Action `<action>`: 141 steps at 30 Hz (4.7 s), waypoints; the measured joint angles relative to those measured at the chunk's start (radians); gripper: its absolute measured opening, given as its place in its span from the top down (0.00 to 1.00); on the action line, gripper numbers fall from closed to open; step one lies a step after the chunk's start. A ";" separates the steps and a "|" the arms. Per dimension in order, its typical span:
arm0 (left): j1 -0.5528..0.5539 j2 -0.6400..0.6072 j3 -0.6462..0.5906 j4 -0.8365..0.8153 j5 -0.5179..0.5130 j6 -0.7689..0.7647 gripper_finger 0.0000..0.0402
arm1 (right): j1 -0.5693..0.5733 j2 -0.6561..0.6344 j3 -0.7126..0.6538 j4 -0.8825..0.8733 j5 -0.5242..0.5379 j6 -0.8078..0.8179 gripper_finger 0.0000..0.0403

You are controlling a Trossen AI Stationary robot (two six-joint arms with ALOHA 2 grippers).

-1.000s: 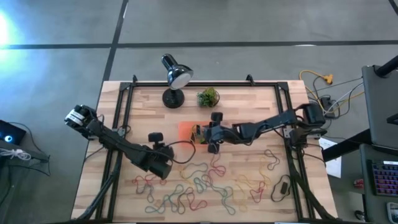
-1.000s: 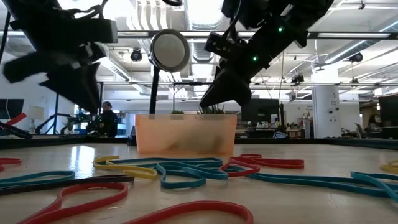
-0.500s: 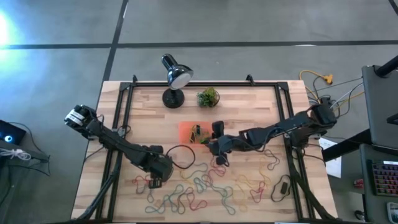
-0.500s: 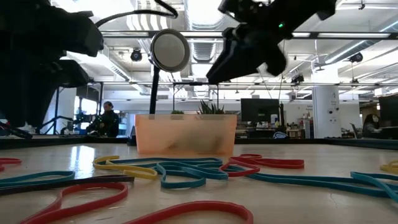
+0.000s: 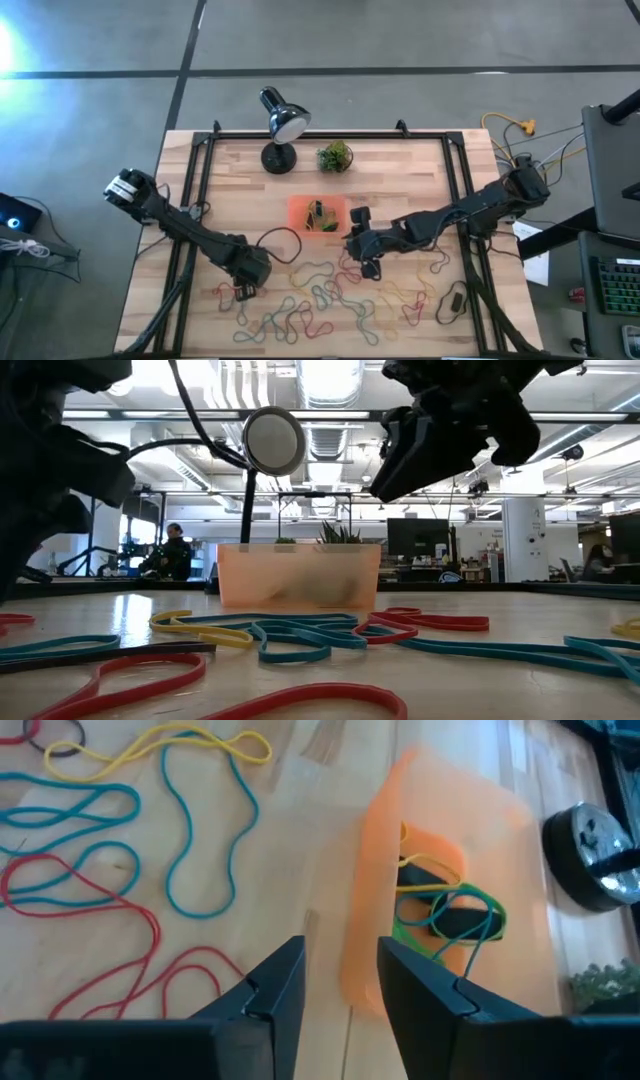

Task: Pick and place rubber bands into bin
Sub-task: Put the red rubberband into the orange bin

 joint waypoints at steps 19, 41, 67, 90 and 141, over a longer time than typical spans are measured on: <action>0.001 0.006 -0.022 0.106 0.002 0.001 0.78 | 0.000 0.000 -0.023 -0.001 0.002 0.031 0.74; -0.011 0.156 -0.012 0.137 -0.003 0.063 0.91 | -0.001 0.001 -0.027 0.006 0.002 0.031 0.78; -0.032 0.129 0.197 -0.241 -0.600 0.109 1.00 | -0.001 0.001 -0.024 0.008 0.003 0.032 0.82; 0.010 0.126 0.317 -0.195 -1.263 0.381 1.00 | -0.001 0.002 -0.025 0.008 0.004 0.035 0.82; 0.335 0.133 0.280 0.310 -0.901 0.997 0.81 | -0.001 0.002 -0.036 -0.017 0.004 0.087 0.84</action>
